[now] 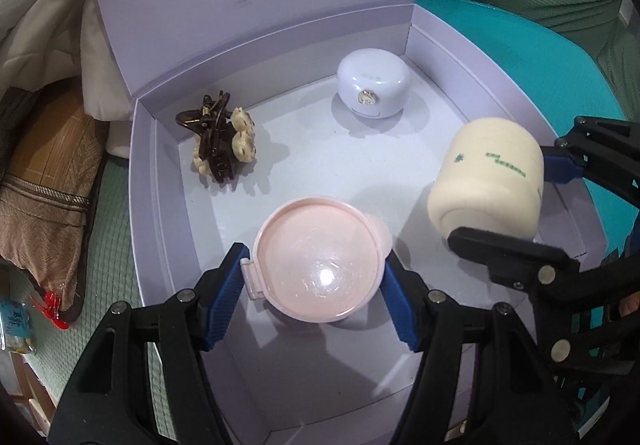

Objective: Organize objects
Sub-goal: 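Carry the pink compact into the white box while the right tool carries the jar in, then open both tools to release the compact and jar inside the box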

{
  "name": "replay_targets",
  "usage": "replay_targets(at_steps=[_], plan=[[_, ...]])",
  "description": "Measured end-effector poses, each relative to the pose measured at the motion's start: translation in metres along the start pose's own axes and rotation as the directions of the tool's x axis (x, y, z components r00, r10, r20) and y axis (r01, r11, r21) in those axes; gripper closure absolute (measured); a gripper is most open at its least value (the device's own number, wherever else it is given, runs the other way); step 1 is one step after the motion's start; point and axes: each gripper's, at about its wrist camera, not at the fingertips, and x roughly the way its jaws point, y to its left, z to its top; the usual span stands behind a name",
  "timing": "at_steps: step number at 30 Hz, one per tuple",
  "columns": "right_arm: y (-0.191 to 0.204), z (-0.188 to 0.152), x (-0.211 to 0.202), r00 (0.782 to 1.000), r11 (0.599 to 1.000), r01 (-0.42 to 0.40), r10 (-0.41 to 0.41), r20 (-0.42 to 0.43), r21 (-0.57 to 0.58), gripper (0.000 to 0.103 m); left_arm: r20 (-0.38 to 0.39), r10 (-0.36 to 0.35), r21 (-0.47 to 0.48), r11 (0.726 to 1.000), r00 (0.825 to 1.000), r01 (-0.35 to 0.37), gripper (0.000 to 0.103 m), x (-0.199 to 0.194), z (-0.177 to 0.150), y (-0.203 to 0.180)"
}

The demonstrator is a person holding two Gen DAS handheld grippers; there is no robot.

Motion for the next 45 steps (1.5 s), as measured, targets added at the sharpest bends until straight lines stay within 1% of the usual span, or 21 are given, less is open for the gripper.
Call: replay_targets(at_steps=[4, 9, 11, 16, 20, 24, 26, 31, 36, 40, 45], plan=[[0.000, 0.004, 0.003, 1.000, 1.000, 0.007, -0.007, -0.002, -0.002, 0.052, 0.007, 0.005, 0.008, 1.000, 1.000, -0.005, 0.040, -0.004, -0.005, -0.001], [-0.001, 0.009, 0.008, 1.000, 1.000, 0.011, -0.011, -0.009, -0.006, 0.052, 0.030, 0.011, -0.016, 1.000, 0.999, -0.010, 0.040, -0.013, -0.011, 0.004], [-0.001, 0.012, 0.011, 1.000, 1.000, 0.023, -0.024, -0.011, -0.014, 0.052, 0.031, 0.000, -0.021, 1.000, 1.000, 0.000, 0.040, -0.014, -0.011, 0.006], [-0.005, 0.019, 0.015, 0.999, 0.999, 0.035, -0.035, -0.012, -0.014, 0.052, 0.032, 0.019, -0.022, 1.000, 0.999, -0.019, 0.040, -0.009, -0.005, 0.006], [-0.007, 0.020, 0.017, 0.998, 0.997, 0.069, -0.069, 0.001, -0.028, 0.052, 0.041, -0.003, -0.038, 0.999, 0.999, 0.004, 0.040, -0.011, -0.002, 0.010], [-0.005, 0.019, 0.018, 0.997, 0.997, 0.072, -0.072, 0.000, -0.037, 0.052, 0.064, -0.025, -0.040, 0.999, 0.998, 0.028, 0.039, -0.014, -0.005, 0.011], [-0.004, 0.019, 0.016, 0.997, 0.996, 0.082, -0.081, 0.012, -0.043, 0.053, 0.065, -0.021, -0.043, 0.999, 0.998, 0.023, 0.039, -0.014, -0.005, 0.011], [-0.007, 0.018, 0.012, 0.997, 0.998, 0.066, -0.066, 0.027, -0.020, 0.053, 0.068, -0.021, -0.062, 0.998, 0.997, 0.025, 0.039, -0.015, -0.002, 0.014], [-0.005, 0.019, 0.012, 0.996, 0.996, 0.082, -0.081, 0.025, -0.026, 0.053, 0.061, -0.023, -0.066, 0.997, 0.998, 0.027, 0.039, -0.016, 0.002, 0.015], [-0.006, 0.021, 0.013, 0.994, 0.995, 0.099, -0.098, 0.037, -0.018, 0.053, 0.070, -0.022, -0.064, 0.998, 0.997, 0.026, 0.039, -0.019, 0.002, 0.015], [-0.007, 0.025, 0.016, 0.991, 0.991, 0.131, -0.129, 0.033, -0.031, 0.053, 0.076, -0.027, -0.070, 0.997, 0.997, 0.032, 0.039, -0.022, 0.002, 0.017]])
